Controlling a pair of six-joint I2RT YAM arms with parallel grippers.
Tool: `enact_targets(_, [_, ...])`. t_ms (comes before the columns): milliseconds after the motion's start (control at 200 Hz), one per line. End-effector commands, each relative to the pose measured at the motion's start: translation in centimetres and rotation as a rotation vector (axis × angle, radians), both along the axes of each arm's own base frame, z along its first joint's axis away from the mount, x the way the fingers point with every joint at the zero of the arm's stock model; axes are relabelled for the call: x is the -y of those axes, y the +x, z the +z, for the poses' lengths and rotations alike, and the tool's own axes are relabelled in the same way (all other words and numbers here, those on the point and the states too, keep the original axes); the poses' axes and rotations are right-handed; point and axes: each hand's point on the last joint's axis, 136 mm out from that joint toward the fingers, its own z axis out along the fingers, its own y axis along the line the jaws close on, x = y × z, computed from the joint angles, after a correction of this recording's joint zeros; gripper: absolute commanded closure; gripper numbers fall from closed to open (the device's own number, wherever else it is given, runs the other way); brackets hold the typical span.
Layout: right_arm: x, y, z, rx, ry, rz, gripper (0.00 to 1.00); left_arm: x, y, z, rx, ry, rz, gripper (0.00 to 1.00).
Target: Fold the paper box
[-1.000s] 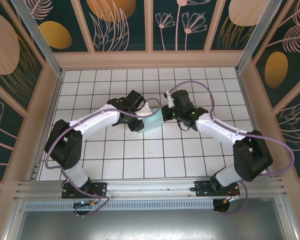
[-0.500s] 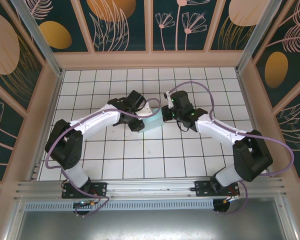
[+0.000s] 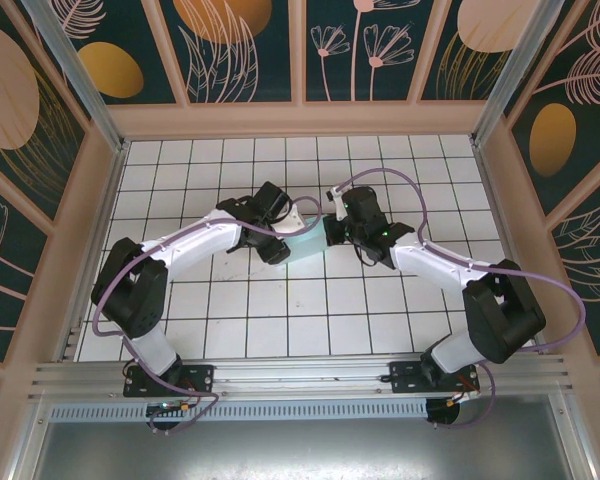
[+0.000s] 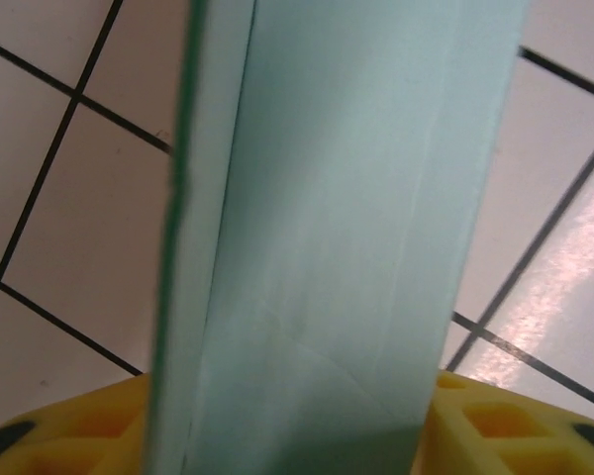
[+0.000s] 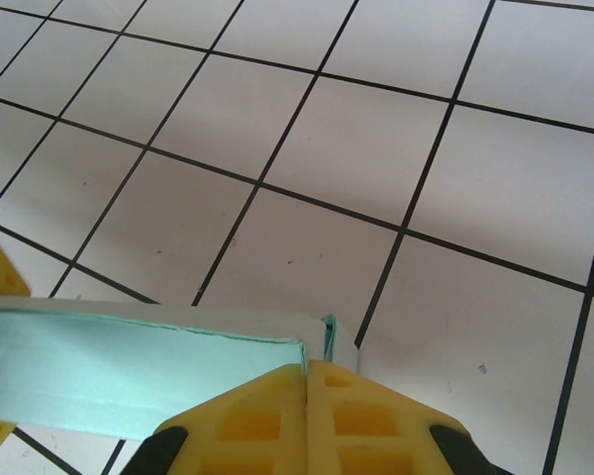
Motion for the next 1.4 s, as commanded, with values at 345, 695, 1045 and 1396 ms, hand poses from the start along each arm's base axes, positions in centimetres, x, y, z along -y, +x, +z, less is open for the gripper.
enact_targets(345, [-0.3, -0.9, -0.7, 0.028, -0.048, 0.031, 1.00, 1.2, 1.8, 5.7, 0.172, -0.247, 0.154, 0.06])
enact_targets(695, [-0.1, -1.1, -0.6, 0.035, -0.054, 0.014, 1.00, -1.9, 0.7, 10.7, 0.280, -0.432, 0.408, 0.02])
enact_targets(1045, [0.0, -1.3, -0.3, 0.040, -0.049, 0.007, 1.00, -3.6, -2.2, 7.6, 0.131, -0.415, 0.526, 0.53])
enact_targets(1396, [0.2, -1.4, -0.7, 0.023, -0.053, -0.002, 1.00, -2.4, -2.1, 6.2, 0.037, -0.403, 0.553, 0.74])
